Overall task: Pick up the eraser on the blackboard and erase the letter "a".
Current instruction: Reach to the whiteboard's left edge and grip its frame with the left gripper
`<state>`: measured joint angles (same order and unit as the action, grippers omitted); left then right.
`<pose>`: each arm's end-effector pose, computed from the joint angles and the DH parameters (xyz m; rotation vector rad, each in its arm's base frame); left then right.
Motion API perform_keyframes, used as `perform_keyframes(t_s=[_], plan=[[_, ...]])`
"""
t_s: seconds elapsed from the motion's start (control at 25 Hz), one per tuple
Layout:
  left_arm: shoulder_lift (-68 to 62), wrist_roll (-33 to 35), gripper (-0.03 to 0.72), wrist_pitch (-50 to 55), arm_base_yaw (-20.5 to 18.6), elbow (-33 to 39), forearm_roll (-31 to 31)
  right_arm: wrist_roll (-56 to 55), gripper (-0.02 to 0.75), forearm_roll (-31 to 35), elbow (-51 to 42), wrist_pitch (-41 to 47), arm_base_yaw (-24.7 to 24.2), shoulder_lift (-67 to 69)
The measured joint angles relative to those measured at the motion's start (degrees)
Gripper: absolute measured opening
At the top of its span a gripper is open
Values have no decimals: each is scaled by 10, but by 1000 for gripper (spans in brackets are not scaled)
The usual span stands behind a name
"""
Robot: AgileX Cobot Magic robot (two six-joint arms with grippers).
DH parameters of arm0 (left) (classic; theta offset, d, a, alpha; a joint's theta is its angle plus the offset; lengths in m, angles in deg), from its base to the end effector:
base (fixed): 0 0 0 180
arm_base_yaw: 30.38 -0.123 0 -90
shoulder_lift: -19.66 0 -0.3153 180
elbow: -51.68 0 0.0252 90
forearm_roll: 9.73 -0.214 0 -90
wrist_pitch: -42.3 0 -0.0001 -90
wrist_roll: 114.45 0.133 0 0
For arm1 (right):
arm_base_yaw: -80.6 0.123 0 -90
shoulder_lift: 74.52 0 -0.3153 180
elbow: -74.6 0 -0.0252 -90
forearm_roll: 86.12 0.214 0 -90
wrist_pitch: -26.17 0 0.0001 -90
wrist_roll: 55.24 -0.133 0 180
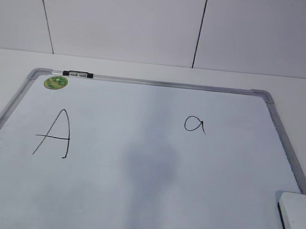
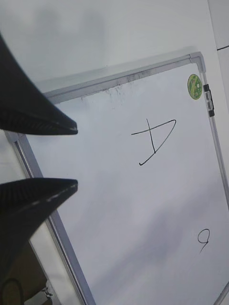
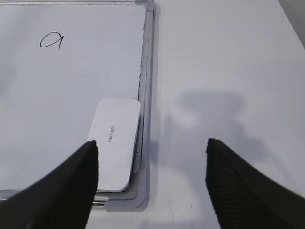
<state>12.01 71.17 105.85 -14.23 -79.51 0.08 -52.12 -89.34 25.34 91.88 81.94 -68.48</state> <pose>-0.0382 -0.0101 0.2391 0.4087 2.0575 -0.3177 -0.0380 -0.0077 0.2303 -0.0760 2.1105 -0.0865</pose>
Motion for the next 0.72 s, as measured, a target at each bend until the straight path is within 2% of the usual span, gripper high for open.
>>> perform_keyframes(t_s=[0.72], plan=[[0, 0, 235, 0, 0, 0, 0, 0, 540, 0, 0, 0, 0, 0]])
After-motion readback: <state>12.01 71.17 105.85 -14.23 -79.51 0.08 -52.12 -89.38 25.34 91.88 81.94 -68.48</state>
